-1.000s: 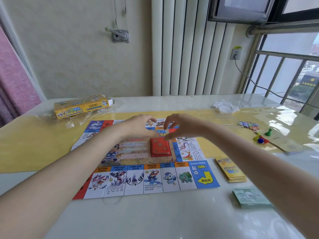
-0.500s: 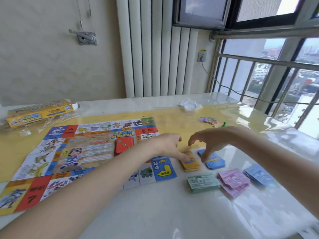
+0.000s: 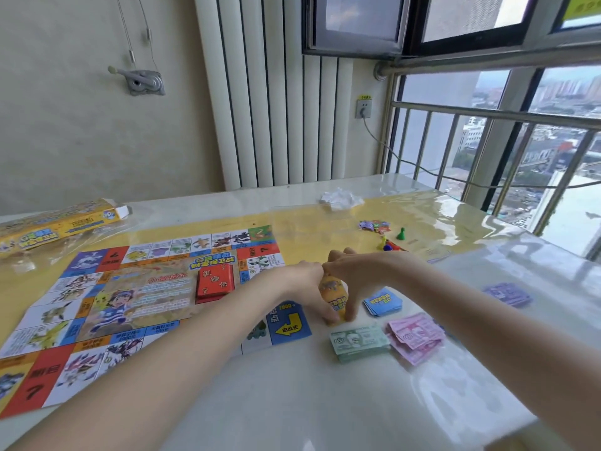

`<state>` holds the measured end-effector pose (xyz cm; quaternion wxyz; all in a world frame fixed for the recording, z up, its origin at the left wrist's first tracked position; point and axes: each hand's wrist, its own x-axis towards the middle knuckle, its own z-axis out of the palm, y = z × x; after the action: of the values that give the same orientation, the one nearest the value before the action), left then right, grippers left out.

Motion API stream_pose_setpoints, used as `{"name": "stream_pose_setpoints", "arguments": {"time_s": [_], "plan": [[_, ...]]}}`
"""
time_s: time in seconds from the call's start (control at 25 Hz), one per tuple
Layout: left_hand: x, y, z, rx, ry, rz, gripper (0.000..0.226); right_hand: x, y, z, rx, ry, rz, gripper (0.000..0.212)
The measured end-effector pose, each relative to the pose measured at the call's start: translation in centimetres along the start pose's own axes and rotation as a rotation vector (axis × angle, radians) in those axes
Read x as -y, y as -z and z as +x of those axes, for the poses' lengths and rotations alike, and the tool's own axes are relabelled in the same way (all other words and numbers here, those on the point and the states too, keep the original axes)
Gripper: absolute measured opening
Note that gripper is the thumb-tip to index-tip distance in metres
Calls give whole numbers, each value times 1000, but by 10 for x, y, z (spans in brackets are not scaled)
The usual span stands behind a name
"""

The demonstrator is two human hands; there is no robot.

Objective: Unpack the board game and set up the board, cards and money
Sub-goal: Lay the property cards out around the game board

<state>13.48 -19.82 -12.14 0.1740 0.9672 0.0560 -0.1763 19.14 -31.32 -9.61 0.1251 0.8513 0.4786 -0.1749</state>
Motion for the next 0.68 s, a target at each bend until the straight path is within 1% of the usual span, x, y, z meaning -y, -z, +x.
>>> {"name": "stream_pose_setpoints", "arguments": {"time_s": [0.2, 0.28, 0.32, 0.36, 0.4, 0.44, 0.48, 0.52, 0.56, 0.6, 0.68], "plan": [[0, -7, -3, -71, 18, -49, 71, 0, 2, -1, 3, -26, -1, 80], [0, -9, -8, -114, 0, -102, 60, 0, 2, -3, 11, -30, 25, 74], [1, -8, -13, -146, -30, -220, 48, 0, 4, -4, 2, -25, 57, 67], [2, -3, -18, -163, -61, -433, 33, 0, 7, -4, -31, -14, 108, 60], [5, 5, -24, -165, -91, -713, 21, -1, 12, -5, -95, 0, 180, 55], [8, 13, -28, -143, -126, -1015, 19, -2, 18, -6, -180, 13, 284, 51], [13, 19, -32, -96, -157, -1268, 25, -3, 25, -6, -262, 26, 417, 50], [18, 25, -35, -28, -185, -1427, 35, -2, 32, -5, -329, 43, 552, 49], [22, 29, -38, 48, -204, -1506, 44, 1, 38, -4, -367, 58, 660, 47], [25, 31, -39, 110, -221, -1530, 49, 4, 41, -3, -377, 75, 728, 44], [31, 34, -42, 140, -236, -1526, 49, 13, 43, 0, -358, 105, 754, 41]]}}
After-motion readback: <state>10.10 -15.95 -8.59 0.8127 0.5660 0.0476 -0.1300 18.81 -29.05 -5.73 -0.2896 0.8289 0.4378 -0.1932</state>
